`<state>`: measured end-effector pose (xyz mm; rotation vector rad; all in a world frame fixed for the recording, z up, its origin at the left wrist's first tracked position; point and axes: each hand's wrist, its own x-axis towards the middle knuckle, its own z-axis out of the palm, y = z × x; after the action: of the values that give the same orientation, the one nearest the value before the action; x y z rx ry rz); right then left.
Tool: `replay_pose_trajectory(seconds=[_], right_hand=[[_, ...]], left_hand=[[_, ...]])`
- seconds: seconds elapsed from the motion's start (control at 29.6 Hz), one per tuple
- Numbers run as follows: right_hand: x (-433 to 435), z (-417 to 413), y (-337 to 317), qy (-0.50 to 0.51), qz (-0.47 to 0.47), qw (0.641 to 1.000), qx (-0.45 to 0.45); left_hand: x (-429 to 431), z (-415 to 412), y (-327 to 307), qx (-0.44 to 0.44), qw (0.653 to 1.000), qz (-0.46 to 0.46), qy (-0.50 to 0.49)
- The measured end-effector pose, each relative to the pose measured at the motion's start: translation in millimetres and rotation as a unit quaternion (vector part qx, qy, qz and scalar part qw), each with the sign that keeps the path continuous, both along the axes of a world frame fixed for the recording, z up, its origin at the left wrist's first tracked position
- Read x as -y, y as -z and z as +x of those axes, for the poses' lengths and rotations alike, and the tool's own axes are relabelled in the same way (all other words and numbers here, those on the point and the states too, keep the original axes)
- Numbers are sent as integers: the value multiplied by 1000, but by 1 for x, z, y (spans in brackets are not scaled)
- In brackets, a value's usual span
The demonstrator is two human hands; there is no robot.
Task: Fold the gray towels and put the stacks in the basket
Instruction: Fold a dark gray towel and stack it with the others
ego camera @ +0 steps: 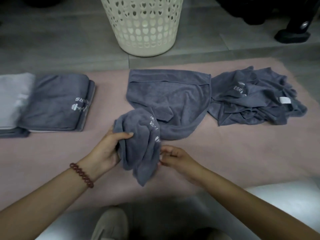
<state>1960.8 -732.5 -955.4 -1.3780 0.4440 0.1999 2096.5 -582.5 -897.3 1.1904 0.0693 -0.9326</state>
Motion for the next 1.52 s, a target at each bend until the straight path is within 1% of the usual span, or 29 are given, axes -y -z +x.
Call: replay_pose_trajectory(seconds=[0.07,0.14,0.17,0.2,0.24,0.3,0.34,0.41,0.44,0.51,0.57,0.61,0.64,0.71,0.74,0.78,0.85,0.91,0.95,0.98,1.05,1.08,1.12,1.18,1.28,1.35,1.42,1.49,1.52], right_hand=[[7,4,-6,55,99,994,1],[20,4,-7,49,217,975,-23],[24,4,-11,43,231,972,-31],[26,4,-12,45,200,978,-38],[28,3,-14,44,139,989,-38],[35,3,-19,86,10,996,-13],[41,4,-26,136,-15,991,4],[64,1,-45,248,53,967,30],[76,0,-54,285,111,951,48],[97,-2,-69,307,183,929,94],[105,-3,-76,290,198,932,88],[108,-4,-78,283,209,933,73],[109,-5,-79,274,256,925,66],[111,-7,-76,253,346,900,81],[113,-7,-73,254,364,891,94],[116,-6,-68,266,365,887,102],[118,2,-60,305,320,893,84],[120,10,-46,321,180,930,-8],[120,12,-36,320,78,941,-71],[119,14,-27,312,-8,942,-128],[109,16,-12,256,-105,942,-187],[101,17,-3,217,-139,946,-198],[92,19,4,175,-175,947,-205],[73,25,12,116,-227,946,-200],[52,32,19,92,-295,936,-168],[58,34,23,86,-366,916,-142],[73,33,21,107,-424,892,-118],[93,31,15,171,-418,890,-63],[102,29,8,212,-386,897,-27]], left_hand=[[-3,-1,-1,38,999,-9,30],[1,-6,-2,70,995,-19,75],[4,-9,-2,83,991,-28,104],[8,-12,-3,102,987,-37,120],[13,-14,-4,129,985,-35,112],[23,-10,-9,213,976,-6,35],[26,-4,-10,267,963,24,-10],[27,13,-12,380,919,98,-32],[26,19,-12,420,899,126,-8],[26,29,-7,448,877,153,79],[29,28,-5,448,865,157,161],[33,26,-3,437,869,146,180],[36,25,-1,389,896,116,178],[43,22,1,195,971,21,133],[48,25,0,109,989,-27,96],[53,29,-1,57,995,-62,58],[64,39,4,33,995,-91,27],[75,50,18,60,996,-53,49],[78,55,29,103,991,-3,80],[81,60,40,176,975,65,122],[87,65,61,319,906,216,175],[90,64,68,329,894,250,175],[94,64,72,303,905,248,165],[102,59,78,256,925,209,189],[111,47,81,291,903,203,242],[114,45,81,340,883,212,245],[113,44,77,391,871,190,228],[107,44,61,403,890,135,163],[103,45,49,398,903,105,128]])
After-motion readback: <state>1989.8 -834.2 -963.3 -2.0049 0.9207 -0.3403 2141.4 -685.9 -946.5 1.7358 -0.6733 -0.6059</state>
